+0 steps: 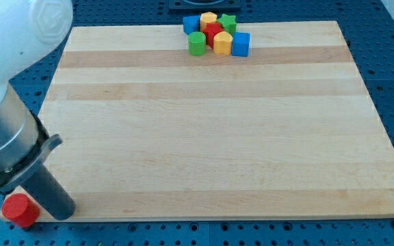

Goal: Slide the red circle towards the center

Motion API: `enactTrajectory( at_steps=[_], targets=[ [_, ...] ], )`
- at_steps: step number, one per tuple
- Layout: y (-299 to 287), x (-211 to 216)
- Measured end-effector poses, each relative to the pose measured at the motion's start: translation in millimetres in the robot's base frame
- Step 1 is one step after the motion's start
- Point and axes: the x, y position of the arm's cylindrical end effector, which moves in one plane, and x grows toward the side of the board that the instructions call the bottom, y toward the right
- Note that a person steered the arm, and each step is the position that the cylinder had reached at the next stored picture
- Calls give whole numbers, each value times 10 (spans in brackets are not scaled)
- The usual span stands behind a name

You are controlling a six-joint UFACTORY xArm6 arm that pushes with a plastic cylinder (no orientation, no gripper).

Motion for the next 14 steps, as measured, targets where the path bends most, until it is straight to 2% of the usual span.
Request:
enactTrajectory(
  at_steps=[1, 3, 5, 6, 7, 12, 14],
  targets=[
    [-73, -3],
    [-155, -377],
    [-961, -417],
    [-958, -344],
    [-946, -12],
    [-605, -9],
    [-875, -287]
  ],
)
